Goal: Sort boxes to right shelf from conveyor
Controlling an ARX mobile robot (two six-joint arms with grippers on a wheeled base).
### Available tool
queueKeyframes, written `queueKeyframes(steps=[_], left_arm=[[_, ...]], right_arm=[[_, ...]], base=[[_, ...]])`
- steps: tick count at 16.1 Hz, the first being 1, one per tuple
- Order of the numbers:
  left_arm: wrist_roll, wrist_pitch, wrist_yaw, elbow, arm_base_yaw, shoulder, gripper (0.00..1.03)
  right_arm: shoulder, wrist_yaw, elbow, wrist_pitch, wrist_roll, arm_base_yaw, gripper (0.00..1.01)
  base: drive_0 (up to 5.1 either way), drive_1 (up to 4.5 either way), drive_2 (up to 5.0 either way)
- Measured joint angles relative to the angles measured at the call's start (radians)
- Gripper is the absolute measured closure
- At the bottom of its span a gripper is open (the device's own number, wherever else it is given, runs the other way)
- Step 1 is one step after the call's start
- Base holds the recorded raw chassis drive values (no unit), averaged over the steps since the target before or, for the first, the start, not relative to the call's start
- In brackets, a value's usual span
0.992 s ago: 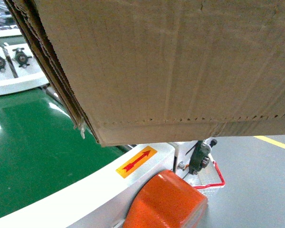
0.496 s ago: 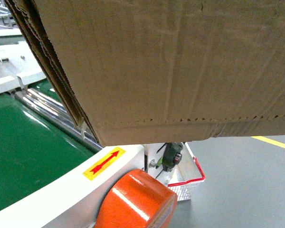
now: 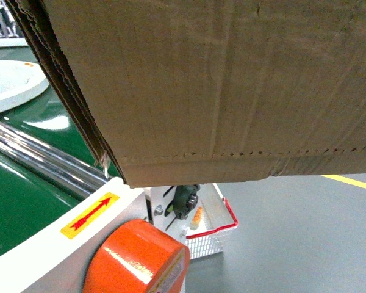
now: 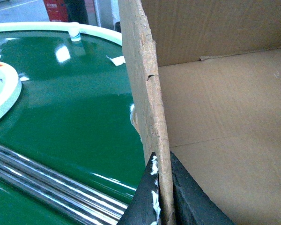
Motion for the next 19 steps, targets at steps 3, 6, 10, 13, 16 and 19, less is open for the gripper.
queueKeyframes(steps=[3, 6, 10, 13, 16, 19], left_arm=[[0.000, 0.000, 0.000, 0.000, 0.000, 0.000, 1.01], [0.000, 0.000, 0.000, 0.000, 0.000, 0.000, 1.01], [0.000, 0.000, 0.000, 0.000, 0.000, 0.000, 1.01], [0.000, 0.000, 0.000, 0.000, 0.000, 0.000, 1.01], [0.000, 0.000, 0.000, 0.000, 0.000, 0.000, 1.01], [0.000, 0.000, 0.000, 0.000, 0.000, 0.000, 1.01]], right_arm=[[0.000, 0.000, 0.000, 0.000, 0.000, 0.000, 0.99], [0.000, 0.000, 0.000, 0.000, 0.000, 0.000, 0.99], [0.000, 0.000, 0.000, 0.000, 0.000, 0.000, 0.99], [0.000, 0.000, 0.000, 0.000, 0.000, 0.000, 0.99], [0.000, 0.000, 0.000, 0.000, 0.000, 0.000, 0.99], [0.000, 0.000, 0.000, 0.000, 0.000, 0.000, 0.99]], base=[[-1.1, -1.14, -1.1], [-1.2, -1.19, -1.2], [-1.2, -1.21, -1.2], [-1.2, -1.20, -1.2], [-1.2, -1.21, -1.2], [-1.3, -1.30, -1.3]])
